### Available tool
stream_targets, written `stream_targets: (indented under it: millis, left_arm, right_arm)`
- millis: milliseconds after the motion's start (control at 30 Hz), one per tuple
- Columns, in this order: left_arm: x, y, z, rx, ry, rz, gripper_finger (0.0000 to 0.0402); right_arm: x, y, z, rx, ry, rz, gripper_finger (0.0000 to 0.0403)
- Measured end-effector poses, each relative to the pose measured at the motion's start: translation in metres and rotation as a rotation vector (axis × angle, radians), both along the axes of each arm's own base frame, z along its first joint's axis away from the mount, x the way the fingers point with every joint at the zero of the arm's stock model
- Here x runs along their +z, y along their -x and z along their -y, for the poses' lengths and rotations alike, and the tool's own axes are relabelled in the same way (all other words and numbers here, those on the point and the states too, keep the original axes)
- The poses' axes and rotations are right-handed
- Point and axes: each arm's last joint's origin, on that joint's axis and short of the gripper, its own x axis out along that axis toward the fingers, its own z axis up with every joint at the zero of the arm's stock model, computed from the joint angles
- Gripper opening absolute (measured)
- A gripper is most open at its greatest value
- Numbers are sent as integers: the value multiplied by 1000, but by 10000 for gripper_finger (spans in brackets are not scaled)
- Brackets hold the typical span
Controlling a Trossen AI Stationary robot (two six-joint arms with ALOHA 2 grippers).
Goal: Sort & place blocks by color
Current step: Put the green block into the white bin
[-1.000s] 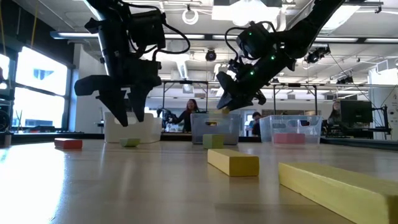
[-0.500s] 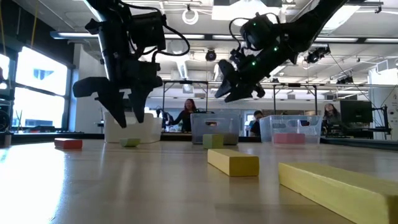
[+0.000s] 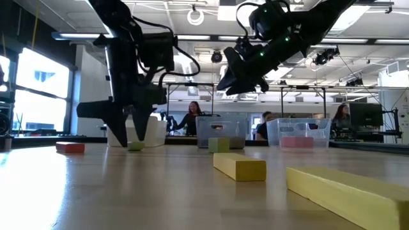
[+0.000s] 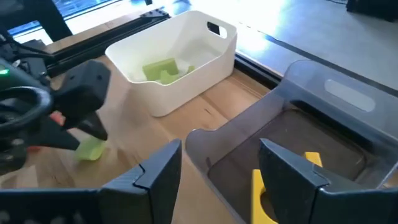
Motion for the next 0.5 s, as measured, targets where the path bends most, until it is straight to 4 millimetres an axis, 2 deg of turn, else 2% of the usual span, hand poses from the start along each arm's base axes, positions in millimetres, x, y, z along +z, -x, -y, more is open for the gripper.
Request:
stream_targets:
  millis: [333, 500]
  left_arm:
    - [-7, -2, 1, 5, 56, -4, 205]
    - [-7, -2, 1, 15, 64, -3, 171]
  right_arm:
    - [0, -3, -9, 25, 3, -1, 197]
    - [0, -4, -15, 47, 3, -2, 197]
